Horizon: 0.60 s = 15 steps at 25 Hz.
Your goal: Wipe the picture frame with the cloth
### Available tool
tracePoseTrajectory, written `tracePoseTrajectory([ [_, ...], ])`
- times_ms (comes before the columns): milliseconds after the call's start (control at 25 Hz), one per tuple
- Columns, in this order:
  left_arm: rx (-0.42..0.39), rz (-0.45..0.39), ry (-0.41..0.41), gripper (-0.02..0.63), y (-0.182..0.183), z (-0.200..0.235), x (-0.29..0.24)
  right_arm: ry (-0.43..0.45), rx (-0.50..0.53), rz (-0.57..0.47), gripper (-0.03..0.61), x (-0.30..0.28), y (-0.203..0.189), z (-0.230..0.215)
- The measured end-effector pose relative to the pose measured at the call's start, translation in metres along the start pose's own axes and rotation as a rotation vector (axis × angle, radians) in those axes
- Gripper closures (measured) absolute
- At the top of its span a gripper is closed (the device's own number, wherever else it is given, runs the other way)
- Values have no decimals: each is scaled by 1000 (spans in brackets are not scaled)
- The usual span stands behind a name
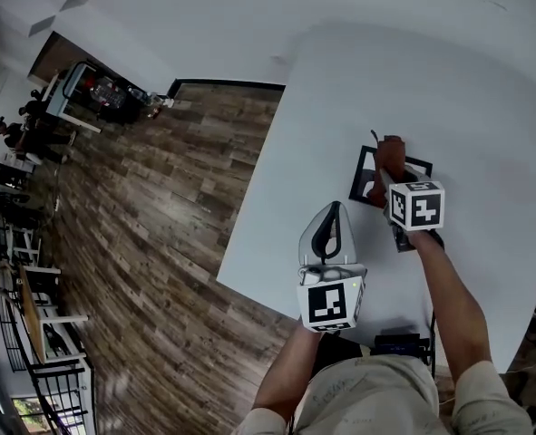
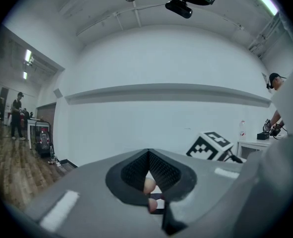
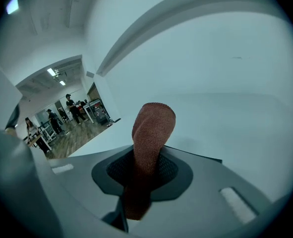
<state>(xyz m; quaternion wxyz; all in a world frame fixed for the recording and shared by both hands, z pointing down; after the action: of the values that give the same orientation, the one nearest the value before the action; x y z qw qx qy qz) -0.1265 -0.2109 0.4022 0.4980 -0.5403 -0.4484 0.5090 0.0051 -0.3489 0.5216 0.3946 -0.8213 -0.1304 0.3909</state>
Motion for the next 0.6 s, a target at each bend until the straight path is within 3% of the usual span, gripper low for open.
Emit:
tracePoseTrajectory([
  [160,-27,16,4,613,-5,9,-1,20,-91,80,482,-53,5,-4],
  [280,-30,7,19,613,-6,16,-2,11,-98,140,482,-80,1,-6],
  [600,-28,36,6,613,-13,16,-6,-17,-118,197,482,-92,-9,-21],
])
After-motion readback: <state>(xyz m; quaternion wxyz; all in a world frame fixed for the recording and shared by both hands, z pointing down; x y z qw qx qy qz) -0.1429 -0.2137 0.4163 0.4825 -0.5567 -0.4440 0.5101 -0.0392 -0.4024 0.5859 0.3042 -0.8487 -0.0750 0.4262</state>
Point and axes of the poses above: the fingertips, and each gripper's own axes: x backward along the fingers, z to its left, y out of its top, the point moved 6 cm from there along x, backward along the fingers, and after that the axes turned 11 degrees about y, right-handed, at the moved point
